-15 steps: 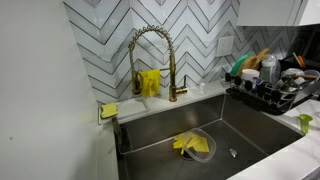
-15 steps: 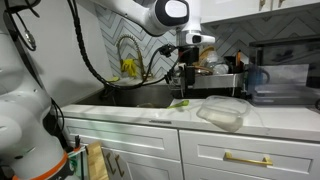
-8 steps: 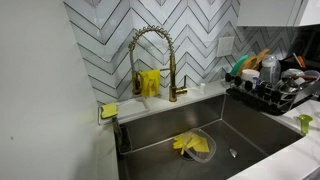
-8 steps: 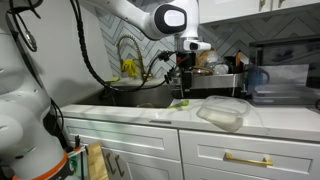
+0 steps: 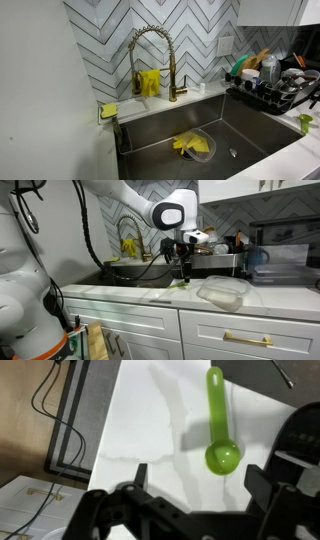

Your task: Remove a container from the sink and empty the container

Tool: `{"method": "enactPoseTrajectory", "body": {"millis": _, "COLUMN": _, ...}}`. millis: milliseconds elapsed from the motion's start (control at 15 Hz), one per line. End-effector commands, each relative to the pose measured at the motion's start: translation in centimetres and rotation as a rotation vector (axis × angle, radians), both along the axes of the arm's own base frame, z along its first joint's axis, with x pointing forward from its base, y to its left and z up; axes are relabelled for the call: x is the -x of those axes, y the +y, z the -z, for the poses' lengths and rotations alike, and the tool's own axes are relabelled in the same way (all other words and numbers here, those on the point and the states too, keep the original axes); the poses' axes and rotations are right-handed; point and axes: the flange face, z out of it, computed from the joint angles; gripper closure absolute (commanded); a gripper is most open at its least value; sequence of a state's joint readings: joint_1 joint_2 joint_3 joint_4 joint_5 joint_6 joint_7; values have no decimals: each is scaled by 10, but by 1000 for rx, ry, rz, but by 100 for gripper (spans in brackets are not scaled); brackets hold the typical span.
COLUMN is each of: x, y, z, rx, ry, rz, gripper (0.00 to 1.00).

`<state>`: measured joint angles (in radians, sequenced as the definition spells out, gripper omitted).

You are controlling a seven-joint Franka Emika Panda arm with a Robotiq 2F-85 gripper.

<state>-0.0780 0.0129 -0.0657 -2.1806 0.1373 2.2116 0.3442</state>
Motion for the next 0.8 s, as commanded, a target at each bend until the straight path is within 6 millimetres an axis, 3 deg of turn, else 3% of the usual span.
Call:
{"method": "enactPoseTrajectory", "body": {"millis": 0, "x": 0, "y": 3, "z": 19, "rx": -43, "ry": -29, "rz": -39, "gripper": 8}}
{"method": "enactPoseTrajectory", "body": {"millis": 200, "x": -7, "y": 6, "z": 30, "rx": -58, "ry": -61, "rz": -73, "gripper": 20}}
{"method": "enactPoseTrajectory", "body": {"millis": 267, "x": -9, "y": 7, "z": 33, "rx": -65, "ry": -71, "rz": -83, "gripper": 18}}
{"method": "enactPoseTrajectory", "body": {"millis": 333, "x": -11, "y": 8, "z": 36, "rx": -71, "ry": -77, "rz": -95, "gripper": 23}}
{"method": "enactPoseTrajectory", "body": {"millis": 400, "x": -12, "y": 10, "z": 39, "rx": -80, "ry": -78, "rz": -103, "gripper": 37}}
{"method": "enactPoseTrajectory", "body": {"millis": 467, "x": -13, "y": 11, "z": 41, "rx": -86, "ry": -81, "rz": -114, "gripper": 41}}
{"method": "enactPoseTrajectory", "body": {"millis": 600, "x": -14, "y": 13, "z": 45, "rx": -97, "ry": -80, "rz": -127, "gripper": 62}}
{"method": "enactPoseTrajectory", "body": {"millis": 733, "x": -14, "y": 13, "z": 48, "rx": -103, "ry": -77, "rz": -134, "gripper": 75}}
